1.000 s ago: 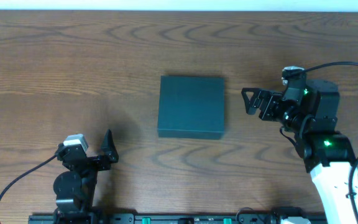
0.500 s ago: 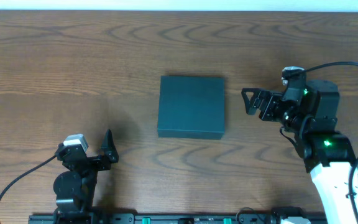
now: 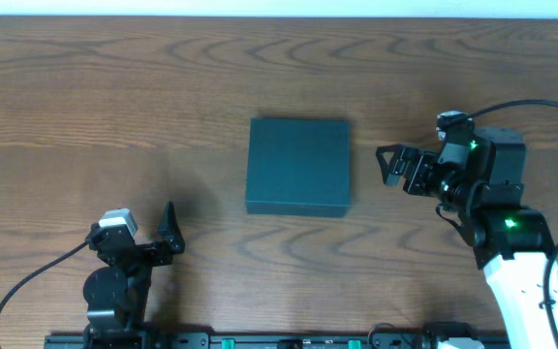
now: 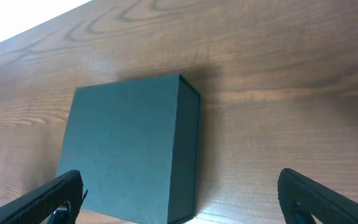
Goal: Pack container
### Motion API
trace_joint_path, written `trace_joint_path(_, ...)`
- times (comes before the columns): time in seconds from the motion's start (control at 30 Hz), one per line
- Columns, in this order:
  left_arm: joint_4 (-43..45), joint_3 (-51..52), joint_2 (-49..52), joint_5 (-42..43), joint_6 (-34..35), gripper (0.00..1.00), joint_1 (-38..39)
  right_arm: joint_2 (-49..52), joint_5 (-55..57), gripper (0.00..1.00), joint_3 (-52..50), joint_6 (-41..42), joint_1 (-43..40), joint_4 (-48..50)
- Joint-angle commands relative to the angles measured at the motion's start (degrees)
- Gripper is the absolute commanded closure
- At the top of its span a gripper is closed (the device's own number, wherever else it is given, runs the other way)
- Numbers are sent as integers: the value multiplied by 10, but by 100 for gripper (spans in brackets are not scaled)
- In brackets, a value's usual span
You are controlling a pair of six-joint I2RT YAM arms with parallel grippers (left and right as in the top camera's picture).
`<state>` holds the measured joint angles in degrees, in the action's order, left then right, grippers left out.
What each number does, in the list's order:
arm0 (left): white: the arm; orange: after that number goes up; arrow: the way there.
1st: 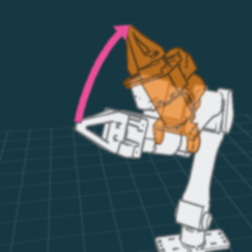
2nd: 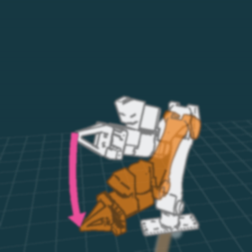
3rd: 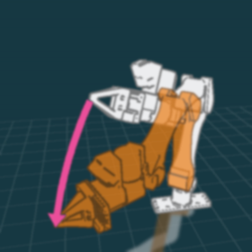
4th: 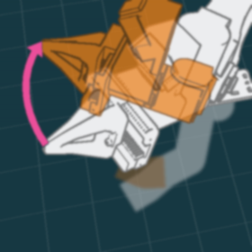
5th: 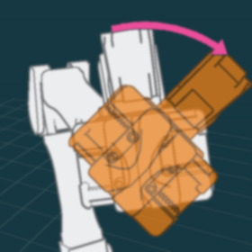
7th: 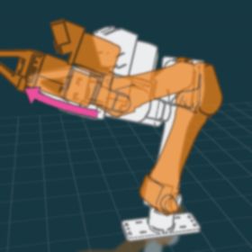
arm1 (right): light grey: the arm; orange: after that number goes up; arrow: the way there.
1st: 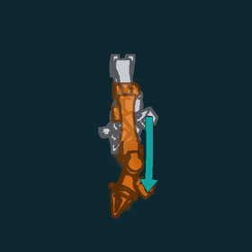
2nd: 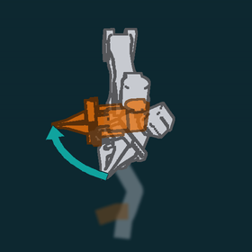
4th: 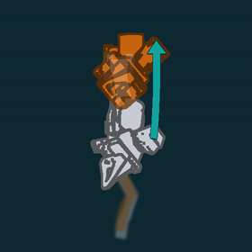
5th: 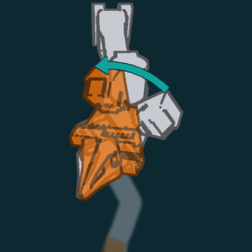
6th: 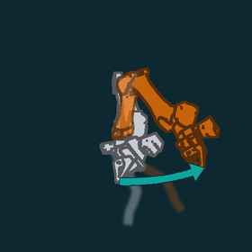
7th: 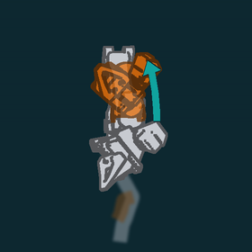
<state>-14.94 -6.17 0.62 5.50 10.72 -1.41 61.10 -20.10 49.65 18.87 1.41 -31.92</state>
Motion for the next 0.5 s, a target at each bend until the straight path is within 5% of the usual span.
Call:
trace_joint_path(0.0,-1,16,-3,-12,6,5,-1,0,7,1,1,-15,1,-9)
trace_joint_path(0.23,-1,16,-3,-12,6,4,-1,-110,70,1,-33,-146,2,-25)
trace_joint_path(0.47,-1,16,-3,-12,6,5,-1,-346,206,1,-138,-137,1,-22)
